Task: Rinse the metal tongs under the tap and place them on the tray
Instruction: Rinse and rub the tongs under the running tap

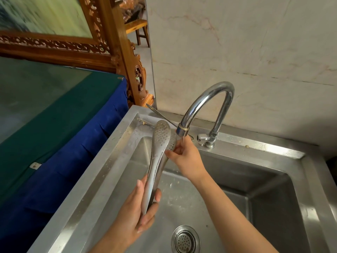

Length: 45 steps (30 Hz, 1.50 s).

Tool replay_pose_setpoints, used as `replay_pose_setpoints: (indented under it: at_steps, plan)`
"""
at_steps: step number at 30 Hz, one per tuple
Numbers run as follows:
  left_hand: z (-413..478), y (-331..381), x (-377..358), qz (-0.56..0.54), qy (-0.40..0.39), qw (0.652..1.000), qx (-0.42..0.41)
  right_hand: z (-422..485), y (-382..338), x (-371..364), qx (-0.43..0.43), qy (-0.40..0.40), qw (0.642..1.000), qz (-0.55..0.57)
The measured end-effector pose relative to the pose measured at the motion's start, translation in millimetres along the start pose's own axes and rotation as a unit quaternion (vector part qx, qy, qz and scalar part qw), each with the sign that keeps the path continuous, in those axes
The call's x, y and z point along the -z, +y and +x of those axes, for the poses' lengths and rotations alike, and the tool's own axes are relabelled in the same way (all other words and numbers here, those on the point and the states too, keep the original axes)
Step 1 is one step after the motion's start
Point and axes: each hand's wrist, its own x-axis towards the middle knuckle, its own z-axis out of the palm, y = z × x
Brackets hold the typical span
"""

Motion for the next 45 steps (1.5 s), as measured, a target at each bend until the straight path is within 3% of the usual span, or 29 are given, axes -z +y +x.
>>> replay_pose_setpoints:
  at_steps: [3, 12, 15, 17, 20, 22, 28, 32, 34, 37, 41, 45]
  plan:
    - [-3.1, -3.2, 4.1, -0.007, 0.001, 1.000, 0.002, 4.7, 0.8, -1.4, -0.005, -0.001, 0.999, -0.039]
    - [-9.4, -7.9, 6.7, -0.008, 0.014, 1.000, 0.010, 17.7, 0.5, 1.1, -0.043, 0.093, 0.990, -0.100]
    - [-11.5, -12.9, 8.1, -0.004, 0.016, 1.000, 0.023, 16.6, -3.4, 13.7, -0.068, 0.130, 0.988, -0.041]
    - [-12.2, -16.0, 8.9, -0.022, 0.011, 0.999, 0.033, 11.6, -4.5, 18.5, -0.091, 0.067, 0.993, -0.046]
    - [-10.8, -17.8, 10.1, -0.054, -0.006, 0.998, 0.044, 5.6, 0.2, 19.4, -0.074, -0.090, 0.990, -0.086]
    - [-9.8, -18.7, 10.3, -0.051, -0.009, 0.997, 0.052, 8.3, 2.9, 20.9, -0.076, -0.135, 0.984, -0.082]
    - [-5.5, -9.7, 3.5, -0.009, -0.010, 0.999, 0.052, 19.0, -1.9, 17.2, -0.048, 0.008, 0.989, -0.141]
    - [-8.1, -3.9, 0.6, 0.013, -0.021, 0.998, 0.050, 20.1, -7.2, 15.6, -0.125, 0.072, 0.989, -0.023]
    - [-9.3, -5.0, -0.8, 0.044, -0.004, 0.998, 0.051, 17.6, -9.0, 17.0, -0.170, 0.041, 0.984, 0.041]
    - [-2.6, -7.9, -5.2, 0.080, 0.069, 0.994, 0.023, 3.4, -7.6, 16.7, -0.168, -0.024, 0.980, 0.101]
    - [10.0, -15.1, -23.3, 0.218, 0.134, 0.966, -0.040, -14.8, 0.2, 14.7, -0.183, -0.061, 0.948, 0.254]
    - [15.1, -19.5, -39.9, 0.300, 0.159, 0.936, -0.088, -23.1, -5.7, 19.5, -0.145, -0.078, 0.948, 0.273]
